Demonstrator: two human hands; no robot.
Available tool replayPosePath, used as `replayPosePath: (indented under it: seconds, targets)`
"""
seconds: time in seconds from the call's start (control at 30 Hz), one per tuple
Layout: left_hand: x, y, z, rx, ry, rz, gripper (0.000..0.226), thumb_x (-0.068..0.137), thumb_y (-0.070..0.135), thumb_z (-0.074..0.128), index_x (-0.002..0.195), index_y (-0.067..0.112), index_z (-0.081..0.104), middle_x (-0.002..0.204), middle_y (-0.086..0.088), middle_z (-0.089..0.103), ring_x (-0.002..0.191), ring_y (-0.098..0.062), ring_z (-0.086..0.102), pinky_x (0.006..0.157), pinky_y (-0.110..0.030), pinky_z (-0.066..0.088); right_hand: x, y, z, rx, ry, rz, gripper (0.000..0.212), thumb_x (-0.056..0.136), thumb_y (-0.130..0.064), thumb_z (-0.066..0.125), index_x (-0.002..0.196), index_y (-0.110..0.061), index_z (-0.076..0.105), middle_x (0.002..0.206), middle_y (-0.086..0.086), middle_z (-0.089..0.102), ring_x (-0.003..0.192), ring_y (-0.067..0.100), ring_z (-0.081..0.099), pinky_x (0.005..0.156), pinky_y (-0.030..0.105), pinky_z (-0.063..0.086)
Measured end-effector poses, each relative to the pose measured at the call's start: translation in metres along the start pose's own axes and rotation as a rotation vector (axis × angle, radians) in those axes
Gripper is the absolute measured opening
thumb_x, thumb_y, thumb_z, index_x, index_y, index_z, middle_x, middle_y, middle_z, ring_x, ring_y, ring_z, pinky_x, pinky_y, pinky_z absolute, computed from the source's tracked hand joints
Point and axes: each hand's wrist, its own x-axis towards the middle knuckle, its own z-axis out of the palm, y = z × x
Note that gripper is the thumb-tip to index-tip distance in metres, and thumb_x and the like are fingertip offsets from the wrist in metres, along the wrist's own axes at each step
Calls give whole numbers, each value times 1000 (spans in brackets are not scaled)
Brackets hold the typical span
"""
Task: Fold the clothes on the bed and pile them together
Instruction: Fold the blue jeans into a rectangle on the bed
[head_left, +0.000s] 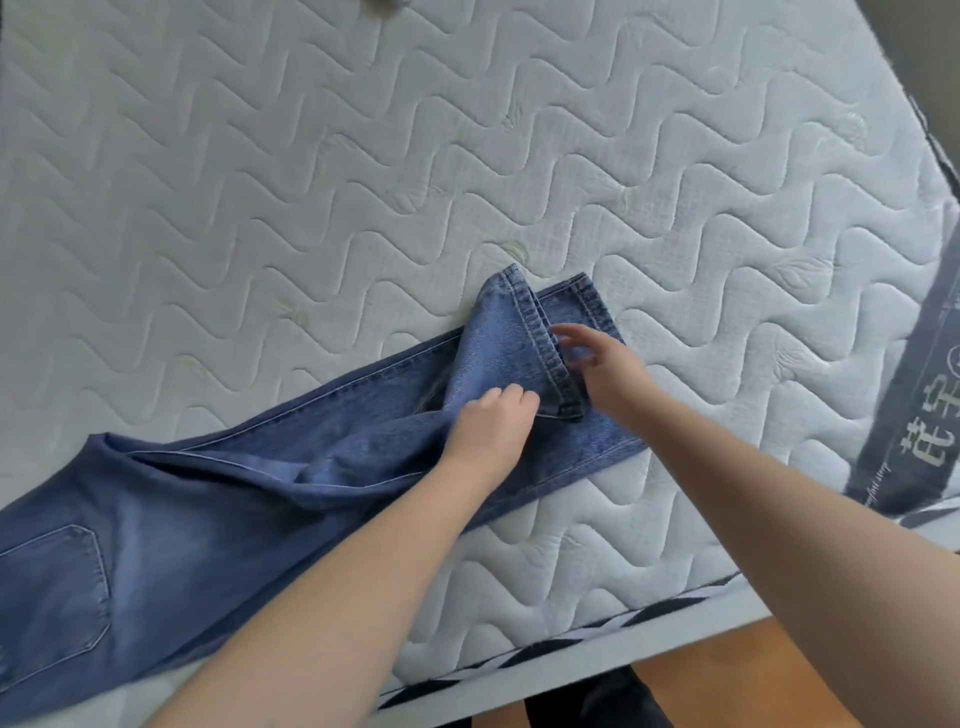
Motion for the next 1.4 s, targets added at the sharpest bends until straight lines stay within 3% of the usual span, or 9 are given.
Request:
replayPosePath:
  seconds: [0.13,0.23,0.37,0.47,0.6,0.73,0.9,1.13,1.4]
  targets:
    - [3,-17,-54,-442,-6,14,28,85,7,50,110,16,59,106,-4,63,102,-28,56,78,-40,43,-14,-1,-12,-186,-88,-263,70,84,15,50,142,-24,48,144,11,37,126,24,47,99,18,34]
    - [-3,-22,-98,-714,-10,34,26,79,13,45,98,20,60,80,6,61,80,-20,57,70,-34,44,-21,-4,-12,-206,-56,-311,56,76,-11,80,129,-17,62,151,14,30,137,32,35,113,40,31]
    - [18,-29,-136,-872,71,-31,25,81,15,43,98,20,60,75,12,60,70,0,55,62,-10,38,-40,-7,-20,114,97,-193,20,79,-29,77,94,-37,65,107,-14,67,100,13,60,87,27,47]
    - [51,-36,-140,-803,83,-21,12,92,24,58,103,26,56,86,19,61,79,8,55,65,-1,35,-59,7,-28,162,184,-63,9,84,-36,72,82,-37,63,74,-16,68,69,1,62,62,26,47]
    - [105,-33,-109,-545,-23,-67,13,96,32,58,98,18,59,89,2,61,83,-16,55,69,-26,37,-76,30,-32,243,188,65,22,82,-37,75,81,-19,62,57,-5,55,39,8,49,35,25,41]
    - [140,-16,-59,-388,-177,-118,13,95,33,59,88,24,55,96,-4,59,101,-30,58,78,-34,42,-77,57,-29,35,213,244,31,81,-36,76,73,-15,55,61,-2,57,50,14,56,43,29,41]
    - [158,-11,-19,-213,-42,-246,30,91,39,64,113,18,61,125,-6,47,118,-27,42,95,-39,36,-73,78,-17,-160,364,225,30,80,-36,77,88,-12,60,96,-2,45,90,16,41,81,33,39]
    - [161,-4,-22,-591,-6,-334,23,87,21,72,100,18,54,87,5,56,84,-17,54,72,-25,34,-65,72,-21,78,222,314,34,82,-24,71,77,-20,37,68,-5,47,63,16,43,53,31,25]
    - [184,65,-20,-560,-50,-131,15,87,13,69,100,18,67,90,3,58,82,-15,53,67,-18,37,-99,116,-62,283,374,387,36,79,-18,79,97,-20,49,79,-6,56,69,10,54,56,19,34]
